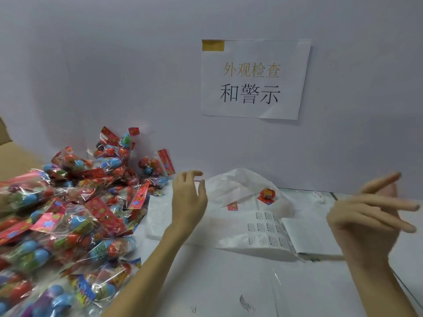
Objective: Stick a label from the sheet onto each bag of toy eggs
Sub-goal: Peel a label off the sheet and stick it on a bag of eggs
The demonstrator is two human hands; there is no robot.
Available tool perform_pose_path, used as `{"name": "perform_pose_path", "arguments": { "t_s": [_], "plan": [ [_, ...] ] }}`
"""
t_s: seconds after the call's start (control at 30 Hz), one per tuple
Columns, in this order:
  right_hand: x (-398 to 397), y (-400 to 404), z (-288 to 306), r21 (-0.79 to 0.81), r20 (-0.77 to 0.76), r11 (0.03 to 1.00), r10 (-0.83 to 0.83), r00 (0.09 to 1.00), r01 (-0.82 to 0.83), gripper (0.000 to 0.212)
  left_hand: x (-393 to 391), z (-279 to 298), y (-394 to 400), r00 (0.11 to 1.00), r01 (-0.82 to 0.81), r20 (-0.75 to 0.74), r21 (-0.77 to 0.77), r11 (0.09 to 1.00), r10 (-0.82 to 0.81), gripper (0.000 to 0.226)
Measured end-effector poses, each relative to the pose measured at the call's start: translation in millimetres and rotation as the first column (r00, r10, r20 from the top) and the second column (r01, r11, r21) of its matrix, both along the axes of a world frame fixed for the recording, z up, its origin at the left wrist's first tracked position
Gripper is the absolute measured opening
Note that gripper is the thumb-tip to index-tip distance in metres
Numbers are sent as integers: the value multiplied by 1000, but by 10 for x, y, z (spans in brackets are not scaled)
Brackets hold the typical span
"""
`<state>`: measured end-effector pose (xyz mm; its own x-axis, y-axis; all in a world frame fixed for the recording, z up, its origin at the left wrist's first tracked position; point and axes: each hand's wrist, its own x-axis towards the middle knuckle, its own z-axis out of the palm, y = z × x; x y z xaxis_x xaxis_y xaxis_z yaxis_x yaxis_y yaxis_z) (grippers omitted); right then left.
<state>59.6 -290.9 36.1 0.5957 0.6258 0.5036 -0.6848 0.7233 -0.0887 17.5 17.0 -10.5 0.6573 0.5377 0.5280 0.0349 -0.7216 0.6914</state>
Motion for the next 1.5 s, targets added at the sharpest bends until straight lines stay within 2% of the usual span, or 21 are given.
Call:
{"name": "perform_pose_path", "arguments": {
  "t_s": [0.03, 0.07, 0.13, 0.17, 0.23, 0.3, 0.33, 0.5, 0.6, 0.67, 0.73, 0.8, 0.9, 1.0, 1.07, 1.1, 1.17, 1.27, 1.33, 1.4, 1.5],
  "plan": [
    [16, 12, -39, -37, 37, 999, 29, 999, -28, 63, -4, -1, 105, 985, -134, -88, 150, 979, 149, 33],
    [36, 38, -95, -87, 53, 995, 59, 997, -54, 68, -23, 9, 217, 931, -256, -183, 286, 923, 315, 44],
    [80, 93, -212, -201, 41, 976, 91, 995, -81, 71, -119, 40, 451, 724, -360, -402, 474, 804, 561, 57],
    [93, 131, -241, -252, 31, 964, 91, 995, -80, 69, -182, 47, 555, 624, -361, -486, 515, 777, 612, 57],
    [98, 218, -286, -378, 44, 926, -4, 999, 20, 54, -270, 29, 725, 527, -346, -557, 549, 761, 642, 47],
    [70, 313, -304, -536, 109, 826, -139, 984, 176, 39, -298, 21, 830, 539, -342, -530, 573, 745, 655, 40],
    [47, 369, -307, -594, 132, 774, -173, 976, 217, 39, -301, 29, 861, 569, -350, -495, 577, 738, 657, 38],
    [-5, 570, -337, -722, 143, 654, -178, 974, 226, 48, -334, 97, 882, 662, -359, -429, 537, 763, 614, 17],
    [-13, 608, -375, -767, 149, 603, -163, 975, 218, 50, -353, 93, 877, 713, -389, -338, 539, 747, 615, 19],
    [-27, 631, -408, -804, 172, 553, -139, 975, 220, 50, -326, 127, 849, 803, -439, -176, 471, 765, 569, 28],
    [-42, 668, -448, -840, 204, 495, -88, 975, 221, 48, -289, 201, 748, 898, -426, 72, 384, 819, 433, 38],
    [-61, 721, -494, -867, 229, 449, -28, 973, 217, 47, -247, 281, 581, 920, -358, 285, 327, 875, 270, 48],
    [-108, 796, -554, -886, 274, 400, 46, 961, 234, 46, -184, 345, 263, 899, -145, 431, 137, 980, 73, 50],
    [-116, 858, -613, -842, 283, 473, -24, 959, 260, 48, -150, 274, -64, 918, 146, 387, -140, 979, -81, 44],
    [-106, 892, -610, -781, 354, 518, -95, 930, 350, 48, -139, 201, -250, 923, 281, 351, -327, 902, -160, 40],
    [-109, 908, -591, -757, 409, 507, -124, 904, 412, 47, -138, 165, -333, 925, 316, 332, -400, 860, -185, 37],
    [-102, 924, -567, -736, 467, 454, -196, 862, 503, 52, -124, 99, -473, 938, 322, 277, -476, 818, -208, 34],
    [-62, 884, -560, -742, 464, 362, -329, 822, 564, 58, -114, 52, -597, 941, 339, 213, -555, 760, -264, 25],
    [-47, 830, -547, -731, 487, 318, -378, 787, 604, 57, -119, 75, -625, 922, 374, 197, -674, 637, -333, 20],
    [-44, 799, -518, -720, 519, 309, -356, 777, 622, 50, -126, 99, -627, 897, 391, 176, -745, 541, -406, 27],
    [-61, 804, -476, -745, 515, 278, -337, 788, 606, 43, -142, 97, -622, 883, 417, 177, -724, 550, -436, 22]
  ]
}}
